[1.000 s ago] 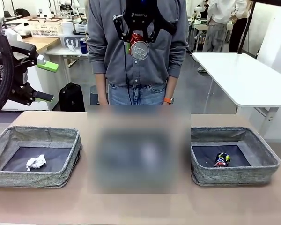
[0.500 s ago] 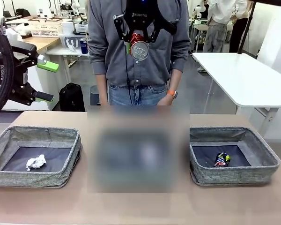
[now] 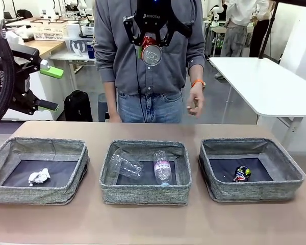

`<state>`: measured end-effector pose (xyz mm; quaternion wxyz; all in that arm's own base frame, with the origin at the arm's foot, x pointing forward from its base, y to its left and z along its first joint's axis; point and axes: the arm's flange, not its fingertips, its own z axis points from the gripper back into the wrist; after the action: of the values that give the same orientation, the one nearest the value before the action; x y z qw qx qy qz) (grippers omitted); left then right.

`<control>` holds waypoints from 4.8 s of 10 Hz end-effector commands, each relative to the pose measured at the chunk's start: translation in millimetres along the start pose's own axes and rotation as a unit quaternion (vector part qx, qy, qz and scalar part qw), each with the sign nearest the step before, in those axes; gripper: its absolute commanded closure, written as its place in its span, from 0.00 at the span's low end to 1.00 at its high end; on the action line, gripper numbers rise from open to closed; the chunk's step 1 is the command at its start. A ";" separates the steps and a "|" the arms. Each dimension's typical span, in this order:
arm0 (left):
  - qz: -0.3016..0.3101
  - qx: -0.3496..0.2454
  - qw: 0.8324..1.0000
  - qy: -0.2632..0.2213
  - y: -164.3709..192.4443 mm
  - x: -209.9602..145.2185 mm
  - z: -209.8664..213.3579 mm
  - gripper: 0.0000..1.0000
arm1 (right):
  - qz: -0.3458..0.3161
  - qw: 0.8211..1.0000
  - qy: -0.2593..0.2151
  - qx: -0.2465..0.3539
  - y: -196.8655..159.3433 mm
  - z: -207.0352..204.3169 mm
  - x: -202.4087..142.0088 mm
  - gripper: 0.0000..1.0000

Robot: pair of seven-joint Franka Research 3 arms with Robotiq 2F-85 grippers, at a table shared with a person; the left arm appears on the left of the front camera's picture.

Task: Sort the waste into the appropriate baskets.
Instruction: Place the picked waste into the Fabric basket indicated by the person.

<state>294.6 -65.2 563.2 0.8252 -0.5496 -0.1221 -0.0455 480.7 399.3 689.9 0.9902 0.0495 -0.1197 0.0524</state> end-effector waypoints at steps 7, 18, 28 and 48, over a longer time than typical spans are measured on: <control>-0.006 -0.013 1.000 -0.003 -0.8 0.1 -0.6 0.00 | 0.005 1.000 0.004 0.010 -0.1 4.9 0.3 0.63; -0.006 -0.013 1.000 -0.003 -0.8 0.1 -0.6 0.00 | -0.020 1.000 0.015 0.018 -197.9 -116.3 -88.8 0.63; -0.006 -0.013 1.000 -0.003 -0.8 0.1 -0.6 0.00 | -0.139 0.989 0.018 0.044 -308.5 -160.4 -152.4 0.56; -0.006 -0.013 1.000 -0.003 -0.8 0.1 -0.6 0.00 | -0.033 0.885 0.177 0.430 -214.3 -100.9 -97.2 0.00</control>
<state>294.7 -64.9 563.2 0.8251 -0.5498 -0.1223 -0.0451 427.8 184.6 546.6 0.8300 0.5500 0.0764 0.0530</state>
